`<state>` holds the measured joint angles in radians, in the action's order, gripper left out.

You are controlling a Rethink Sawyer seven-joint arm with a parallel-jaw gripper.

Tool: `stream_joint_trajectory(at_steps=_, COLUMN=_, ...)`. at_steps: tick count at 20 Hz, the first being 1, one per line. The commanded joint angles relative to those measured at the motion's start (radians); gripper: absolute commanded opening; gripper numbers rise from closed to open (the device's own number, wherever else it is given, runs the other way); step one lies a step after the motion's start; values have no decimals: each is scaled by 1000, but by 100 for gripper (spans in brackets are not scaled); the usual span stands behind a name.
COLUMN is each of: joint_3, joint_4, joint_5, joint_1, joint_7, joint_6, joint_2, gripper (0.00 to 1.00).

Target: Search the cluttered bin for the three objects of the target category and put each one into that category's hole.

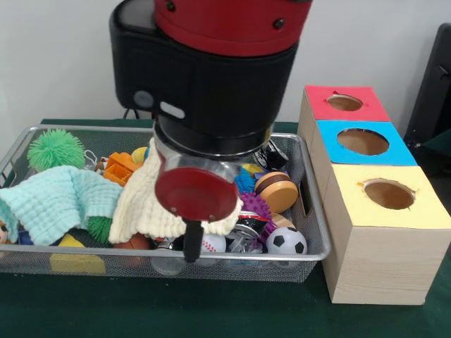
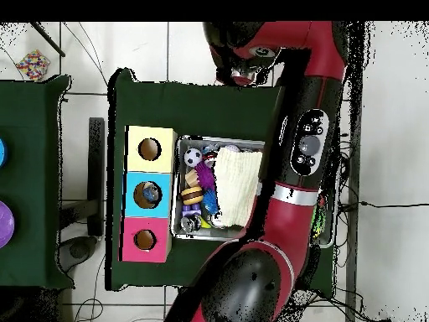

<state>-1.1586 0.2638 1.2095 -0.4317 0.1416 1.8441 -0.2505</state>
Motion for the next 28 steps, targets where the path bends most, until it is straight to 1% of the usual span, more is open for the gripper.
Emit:
stream_joint_trajectory(at_steps=1, joint_3=-80, joint_4=-10, joint_5=175, joint_1=-20, joint_7=-161, joint_6=209, joint_2=27, gripper=100)
stream_joint_trajectory(at_steps=5, joint_3=-168, joint_4=-39, joint_5=303, joint_1=-28, joint_7=-216, joint_6=265, joint_2=21, gripper=100)
stream_joint_trajectory(at_steps=6, joint_3=-184, joint_4=-39, joint_5=322, joint_1=-35, joint_7=-229, joint_6=261, joint_2=22, gripper=100)
stream_joint_trajectory(at_steps=7, joint_3=-186, joint_4=-33, joint_5=307, joint_1=-44, joint_7=-231, joint_6=243, joint_2=26, gripper=100)
stream_joint_trajectory(at_steps=8, joint_3=-193, joint_4=-22, joint_5=271, joint_1=-61, joint_7=-210, joint_6=231, joint_2=32, gripper=100)
stream_joint_trajectory(at_steps=9, joint_3=-182, joint_4=-1, joint_5=210, joint_1=-79, joint_7=-195, joint_6=210, joint_2=35, gripper=100)
stream_joint_trajectory(at_steps=10, joint_3=-158, joint_4=30, joint_5=147, joint_1=-100, joint_7=-186, joint_6=196, joint_2=33, gripper=100)
stream_joint_trajectory(at_steps=12, joint_3=-89, joint_4=117, joint_5=32, joint_1=-143, joint_7=-180, joint_6=140, joint_2=11, gripper=100)
stream_joint_trajectory(at_steps=13, joint_3=-59, joint_4=156, joint_5=-3, joint_1=-160, joint_7=-184, joint_6=111, joint_2=-4, gripper=100)
stream_joint_trajectory(at_steps=15, joint_3=-32, joint_4=192, joint_5=-39, joint_1=-178, joint_7=-183, joint_6=75, joint_2=-15, gripper=100)
stream_joint_trajectory(at_steps=17, joint_3=-15, joint_4=201, joint_5=-51, joint_1=-185, joint_7=-196, joint_6=60, joint_2=-16, gripper=100)
stream_joint_trajectory(at_steps=19, joint_3=4, joint_4=253, joint_5=-119, joint_1=-217, joint_7=-175, joint_6=30, joint_2=-26, gripper=100)
stream_joint_trajectory(at_steps=22, joint_3=43, joint_4=381, joint_5=-230, joint_1=-275, joint_7=-88, joint_6=-69, joint_2=-51, gripper=100)
stream_joint_trajectory(at_steps=24, joint_3=69, joint_4=462, joint_5=-268, joint_1=-309, joint_7=-72, joint_6=-145, joint_2=-71, gripper=100)
stream_joint_trajectory(at_steps=27, joint_3=93, joint_4=492, joint_5=-296, joint_1=-305, joint_7=-15, joint_6=-179, joint_2=-74, gripper=100)
stream_joint_trajectory(at_steps=28, joint_3=103, joint_4=505, joint_5=-304, joint_1=-296, joint_7=20, joint_6=-187, joint_2=-81, gripper=100)
